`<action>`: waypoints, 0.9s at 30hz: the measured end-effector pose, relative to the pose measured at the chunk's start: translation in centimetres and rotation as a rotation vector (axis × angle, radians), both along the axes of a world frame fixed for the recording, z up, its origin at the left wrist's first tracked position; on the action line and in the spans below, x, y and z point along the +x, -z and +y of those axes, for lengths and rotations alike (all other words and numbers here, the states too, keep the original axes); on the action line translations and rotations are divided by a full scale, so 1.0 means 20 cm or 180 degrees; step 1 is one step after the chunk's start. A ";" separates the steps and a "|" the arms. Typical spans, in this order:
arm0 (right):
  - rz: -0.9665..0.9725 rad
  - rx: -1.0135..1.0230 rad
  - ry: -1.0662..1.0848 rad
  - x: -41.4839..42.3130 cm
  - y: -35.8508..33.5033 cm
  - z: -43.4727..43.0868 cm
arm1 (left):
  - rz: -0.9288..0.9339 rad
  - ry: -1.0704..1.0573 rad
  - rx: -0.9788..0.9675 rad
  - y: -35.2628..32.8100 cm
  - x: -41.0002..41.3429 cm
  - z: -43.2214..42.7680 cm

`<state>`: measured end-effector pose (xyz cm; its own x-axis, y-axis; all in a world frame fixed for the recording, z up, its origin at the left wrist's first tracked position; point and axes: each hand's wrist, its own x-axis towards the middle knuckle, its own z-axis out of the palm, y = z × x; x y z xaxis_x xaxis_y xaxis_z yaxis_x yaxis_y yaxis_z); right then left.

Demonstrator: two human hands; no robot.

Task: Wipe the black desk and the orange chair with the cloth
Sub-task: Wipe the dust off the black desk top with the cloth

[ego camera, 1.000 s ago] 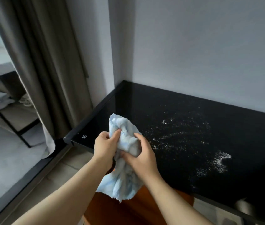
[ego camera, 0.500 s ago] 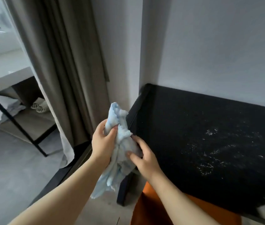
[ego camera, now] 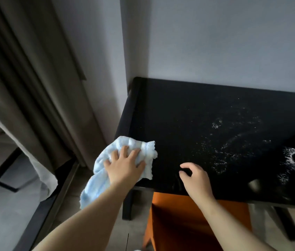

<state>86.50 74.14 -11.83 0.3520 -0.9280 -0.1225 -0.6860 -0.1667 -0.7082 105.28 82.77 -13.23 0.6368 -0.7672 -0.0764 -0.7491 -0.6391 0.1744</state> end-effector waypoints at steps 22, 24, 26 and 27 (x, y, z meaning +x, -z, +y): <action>0.0951 -0.0884 -0.0137 -0.30 0.06 -0.11 | -0.0144 0.1147 -0.0205 -0.03 -0.21 -0.05; 0.1008 -0.0875 -0.0065 -0.38 0.07 -0.12 | -0.0178 0.0508 -0.0043 -0.06 -0.06 -0.03; 0.1031 -0.0770 -0.0024 -0.44 0.09 -0.13 | -0.0173 -0.0038 0.0109 -0.05 -0.06 -0.06; 0.1028 -0.0711 -0.0020 -0.46 0.09 -0.12 | -0.0135 -0.0067 0.0079 -0.05 -0.14 -0.11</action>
